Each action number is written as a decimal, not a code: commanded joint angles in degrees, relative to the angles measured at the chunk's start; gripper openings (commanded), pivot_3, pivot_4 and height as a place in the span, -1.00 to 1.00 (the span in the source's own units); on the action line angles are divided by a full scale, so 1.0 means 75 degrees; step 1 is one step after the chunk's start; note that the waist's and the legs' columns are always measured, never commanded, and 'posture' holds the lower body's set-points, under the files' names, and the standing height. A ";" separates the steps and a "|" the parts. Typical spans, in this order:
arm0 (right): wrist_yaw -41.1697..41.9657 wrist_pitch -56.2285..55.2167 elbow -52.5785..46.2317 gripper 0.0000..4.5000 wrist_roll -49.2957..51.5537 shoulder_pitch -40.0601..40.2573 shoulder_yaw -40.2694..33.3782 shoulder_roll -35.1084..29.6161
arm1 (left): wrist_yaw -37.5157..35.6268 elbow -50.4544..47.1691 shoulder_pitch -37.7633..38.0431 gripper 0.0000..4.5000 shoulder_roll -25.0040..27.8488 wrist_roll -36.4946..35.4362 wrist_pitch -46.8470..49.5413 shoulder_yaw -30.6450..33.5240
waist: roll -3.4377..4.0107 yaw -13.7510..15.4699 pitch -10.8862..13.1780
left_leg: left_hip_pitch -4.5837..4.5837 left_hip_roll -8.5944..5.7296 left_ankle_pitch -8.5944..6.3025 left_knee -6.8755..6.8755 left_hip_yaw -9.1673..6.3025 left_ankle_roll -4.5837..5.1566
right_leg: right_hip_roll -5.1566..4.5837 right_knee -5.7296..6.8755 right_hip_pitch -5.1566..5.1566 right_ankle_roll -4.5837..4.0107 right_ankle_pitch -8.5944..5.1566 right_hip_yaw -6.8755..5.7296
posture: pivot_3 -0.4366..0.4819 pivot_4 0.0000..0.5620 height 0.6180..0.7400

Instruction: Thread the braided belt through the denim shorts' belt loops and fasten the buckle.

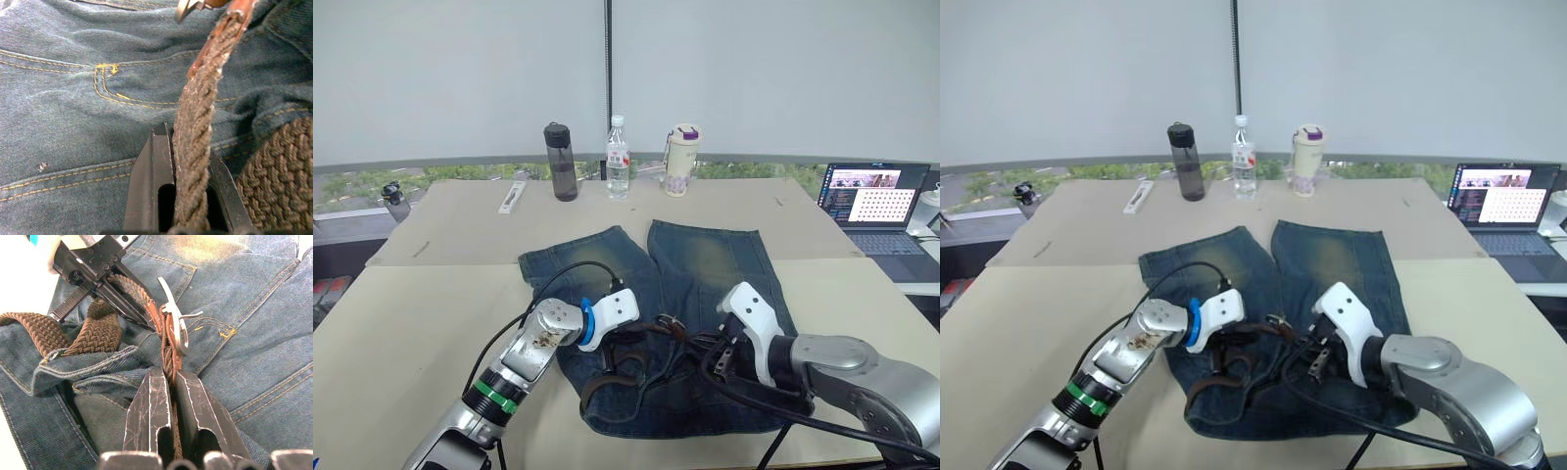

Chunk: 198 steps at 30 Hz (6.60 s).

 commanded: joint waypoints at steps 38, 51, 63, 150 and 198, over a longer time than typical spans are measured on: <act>-0.0649 -0.0354 0.0317 -0.96 -0.0458 -0.0627 0.1314 0.0538 | -0.0768 -0.0004 -0.0343 -1.00 -0.0779 -0.0894 -0.0625 0.0225 | 0.0000 -0.0024 0.0000 | -0.0001 -0.0001 0.0000 -0.0003 -0.0003 0.0000 | 0.0000 -0.0003 -0.0002 -0.0001 0.0000 -0.0001 | -0.05 -0.47 1.00; -0.0792 -0.0098 0.0085 -0.96 -0.0268 -0.0512 0.0296 0.1035 | -0.0091 -0.0026 -0.0046 -1.00 -0.0338 -0.0488 0.1131 0.0143 | 0.0000 -0.0019 0.0000 | -0.0002 -0.0002 0.0000 -0.0003 -0.0004 0.0000 | 0.0001 -0.0002 -0.0003 0.0000 0.0000 -0.0001 | -0.05 -0.47 1.00; -0.0673 -0.0680 -0.0345 -0.96 -0.1033 -0.0496 0.1383 -0.0130 | 0.0267 -0.0260 -0.0517 -1.00 -0.0524 -0.0861 0.1477 0.0301 | 0.0002 -0.0021 0.0001 | -0.0006 -0.0002 0.0000 -0.0006 -0.0006 0.0000 | 0.0001 -0.0004 -0.0008 0.0000 0.0000 0.0000 | -0.05 -0.47 1.00; 0.1673 -0.4596 0.0138 -0.27 -0.3186 0.0092 0.0929 -0.1554 | -0.0281 -0.0612 -0.0242 -1.00 -0.0434 -0.2165 0.1017 0.0473 | 0.0004 0.0002 0.0001 | -0.0004 -0.0031 0.0000 0.0001 -0.0026 0.0001 | -0.0009 -0.0010 0.0008 0.0011 -0.0006 0.0003 | -0.05 -0.47 1.00; 0.3876 -0.7162 0.0488 -1.00 -0.3563 0.0797 -0.0441 -0.3694 | -0.0462 -0.0817 -0.0073 0.06 -0.0821 -0.3894 0.0951 0.1625 | 0.0023 0.0069 -0.0001 | 0.0001 -0.0048 0.0000 0.0010 -0.0030 0.0000 | -0.0019 -0.0010 0.0019 0.0029 -0.0013 0.0010 | -0.05 -0.47 1.00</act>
